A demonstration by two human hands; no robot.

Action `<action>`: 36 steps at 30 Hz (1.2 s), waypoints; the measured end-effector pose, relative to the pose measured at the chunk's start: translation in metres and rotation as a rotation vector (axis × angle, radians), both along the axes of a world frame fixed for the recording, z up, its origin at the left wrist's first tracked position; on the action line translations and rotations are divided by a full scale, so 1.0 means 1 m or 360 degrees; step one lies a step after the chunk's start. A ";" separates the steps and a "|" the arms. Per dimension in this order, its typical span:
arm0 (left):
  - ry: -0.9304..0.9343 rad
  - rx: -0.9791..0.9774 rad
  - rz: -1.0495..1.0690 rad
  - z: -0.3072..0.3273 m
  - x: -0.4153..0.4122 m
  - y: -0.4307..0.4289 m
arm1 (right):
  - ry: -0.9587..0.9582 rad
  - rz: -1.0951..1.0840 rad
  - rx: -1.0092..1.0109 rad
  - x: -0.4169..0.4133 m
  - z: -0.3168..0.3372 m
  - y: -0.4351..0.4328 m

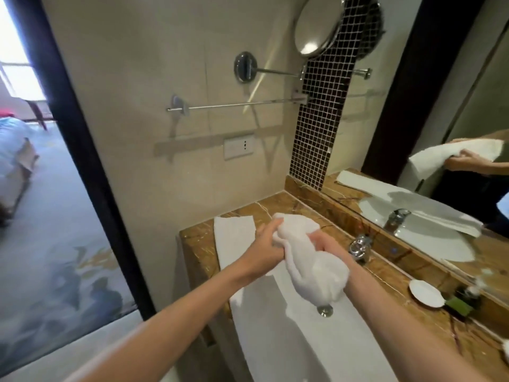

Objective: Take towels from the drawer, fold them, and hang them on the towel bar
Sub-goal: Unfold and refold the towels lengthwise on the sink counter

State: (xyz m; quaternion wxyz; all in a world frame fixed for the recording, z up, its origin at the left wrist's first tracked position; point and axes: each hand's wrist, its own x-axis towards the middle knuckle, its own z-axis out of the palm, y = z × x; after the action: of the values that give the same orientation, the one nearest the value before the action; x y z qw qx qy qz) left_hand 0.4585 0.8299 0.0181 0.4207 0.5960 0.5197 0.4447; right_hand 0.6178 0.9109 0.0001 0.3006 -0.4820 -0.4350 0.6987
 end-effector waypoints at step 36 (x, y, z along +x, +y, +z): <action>-0.1069 -0.0137 0.0502 0.056 -0.005 0.044 | 0.0582 0.0382 -0.0183 0.007 0.026 0.030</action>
State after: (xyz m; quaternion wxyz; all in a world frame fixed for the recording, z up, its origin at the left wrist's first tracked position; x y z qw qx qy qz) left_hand 0.4536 0.8738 0.0739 0.5187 0.3114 0.4563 0.6525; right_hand 0.6245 0.9412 0.0260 0.2611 -0.3083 -0.3869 0.8289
